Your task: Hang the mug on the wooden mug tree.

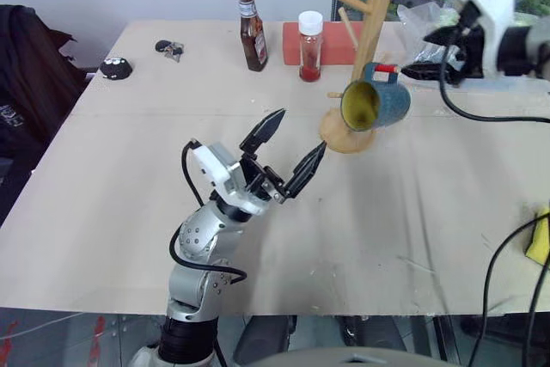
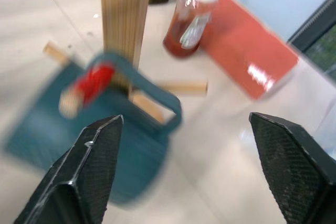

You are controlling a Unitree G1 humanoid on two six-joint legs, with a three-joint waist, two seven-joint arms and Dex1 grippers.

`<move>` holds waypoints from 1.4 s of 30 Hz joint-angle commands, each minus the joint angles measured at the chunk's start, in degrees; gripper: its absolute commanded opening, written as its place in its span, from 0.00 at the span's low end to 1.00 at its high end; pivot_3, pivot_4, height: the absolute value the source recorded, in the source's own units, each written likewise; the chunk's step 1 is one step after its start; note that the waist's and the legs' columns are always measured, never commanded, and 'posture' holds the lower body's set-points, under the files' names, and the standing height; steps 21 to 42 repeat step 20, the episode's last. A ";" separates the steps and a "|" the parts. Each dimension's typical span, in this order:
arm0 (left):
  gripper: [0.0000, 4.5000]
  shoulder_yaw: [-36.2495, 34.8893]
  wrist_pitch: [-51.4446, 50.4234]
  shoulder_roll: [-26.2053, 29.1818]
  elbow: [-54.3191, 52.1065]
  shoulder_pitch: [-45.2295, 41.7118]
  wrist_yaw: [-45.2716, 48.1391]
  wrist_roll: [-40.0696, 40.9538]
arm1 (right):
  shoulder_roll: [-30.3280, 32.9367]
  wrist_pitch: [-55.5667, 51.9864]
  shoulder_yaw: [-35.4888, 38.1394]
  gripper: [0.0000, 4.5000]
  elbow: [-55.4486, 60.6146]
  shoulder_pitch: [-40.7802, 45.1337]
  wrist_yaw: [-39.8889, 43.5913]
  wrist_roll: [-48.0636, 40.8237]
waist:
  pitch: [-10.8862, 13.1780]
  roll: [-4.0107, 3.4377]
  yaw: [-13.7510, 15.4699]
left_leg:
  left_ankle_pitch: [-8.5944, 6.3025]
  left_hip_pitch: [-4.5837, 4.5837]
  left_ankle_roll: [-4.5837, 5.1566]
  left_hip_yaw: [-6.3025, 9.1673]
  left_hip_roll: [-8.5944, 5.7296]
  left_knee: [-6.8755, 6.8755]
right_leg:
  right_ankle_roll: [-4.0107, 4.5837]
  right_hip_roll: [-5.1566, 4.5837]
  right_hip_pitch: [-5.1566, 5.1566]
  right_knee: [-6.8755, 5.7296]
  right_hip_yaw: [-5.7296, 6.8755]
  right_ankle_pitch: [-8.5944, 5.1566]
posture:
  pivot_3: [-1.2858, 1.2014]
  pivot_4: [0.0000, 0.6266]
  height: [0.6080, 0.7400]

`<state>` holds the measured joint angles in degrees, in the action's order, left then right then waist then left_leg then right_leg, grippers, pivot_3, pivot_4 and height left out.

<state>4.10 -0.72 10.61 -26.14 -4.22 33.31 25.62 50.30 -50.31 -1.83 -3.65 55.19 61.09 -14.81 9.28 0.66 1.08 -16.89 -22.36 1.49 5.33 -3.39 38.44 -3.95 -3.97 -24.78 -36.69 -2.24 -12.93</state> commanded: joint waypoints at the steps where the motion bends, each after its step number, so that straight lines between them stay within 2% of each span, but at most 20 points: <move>1: 1.00 -1.47 -3.67 2.04 0.35 2.29 -3.82 -2.91 | -1.17 0.73 11.90 0.89 8.72 -12.21 -2.41 -5.70 | -0.06 0.08 -0.11 | 0.00 0.00 0.01 -0.07 -0.02 0.02 | -0.01 0.00 -0.02 -0.05 -0.08 0.00 | 0.52 0.24 1.00; 6: 1.00 -2.34 -9.04 7.61 -2.06 10.57 -3.85 -4.16 | -8.21 2.14 27.40 0.89 20.42 -38.32 -2.96 -15.37 | -0.09 0.04 -0.23 | 0.01 0.08 0.02 -0.10 0.02 0.04 | -0.06 0.05 -0.01 -0.16 -0.13 0.03 | 0.52 0.24 1.00; 8: 1.00 -2.43 -10.58 10.70 -2.08 14.30 -3.61 -6.11 | -14.13 8.76 28.10 1.00 24.18 -50.05 -5.55 -13.92 | -0.24 0.16 -0.12 | 0.00 0.23 0.01 -0.09 0.08 -0.11 | -0.05 0.09 0.07 -0.15 -0.15 0.03 | 0.52 0.24 1.00; 11: 1.00 -3.26 -11.06 12.98 -2.36 17.51 -2.29 -5.18 | -21.34 20.90 25.89 1.00 26.54 -59.55 -9.56 -9.51 | -0.17 -0.12 -0.44 | -0.08 0.42 0.14 -0.24 0.13 -0.11 | -0.01 0.20 0.23 -0.17 -0.28 0.07 | 0.52 0.24 1.00; 13: 1.00 -3.47 -11.40 13.79 -1.94 18.38 -2.07 -5.57 | -24.26 22.96 23.93 1.00 26.61 -63.29 -10.36 -9.89 | -0.17 -0.22 -0.84 | -0.12 0.64 0.24 -0.41 0.13 -0.07 | -0.05 0.21 0.38 -0.15 -0.46 0.24 | 0.52 0.24 1.00; 17: 1.00 -3.08 -11.53 14.56 -1.39 19.38 -1.73 -6.35 | -28.26 29.04 21.43 1.00 24.08 -66.67 -11.72 -9.50 | -0.10 -0.11 -1.63 | -0.11 1.82 0.22 -0.39 0.30 -0.01 | -0.06 0.40 1.65 0.03 -0.24 0.00 | 0.52 0.24 1.00; 20: 1.00 -2.65 -11.99 15.08 -1.72 19.88 -1.59 -6.95 | -28.37 36.91 18.07 1.00 19.41 -68.16 -10.96 -5.44 | -0.13 -0.08 -1.79 | -0.08 1.91 0.22 -0.43 0.38 0.00 | -0.05 0.40 1.65 0.00 -0.10 0.02 | 0.52 0.24 1.00; 42: 1.00 -2.65 -11.99 15.08 -1.72 19.88 -1.59 -6.95 | -28.37 36.91 18.07 1.00 19.41 -68.16 -10.96 -5.44 | -0.13 -0.08 -1.79 | -0.08 1.91 0.22 -0.43 0.38 0.00 | -0.05 0.40 1.65 0.00 -0.10 0.02 | 0.52 0.24 1.00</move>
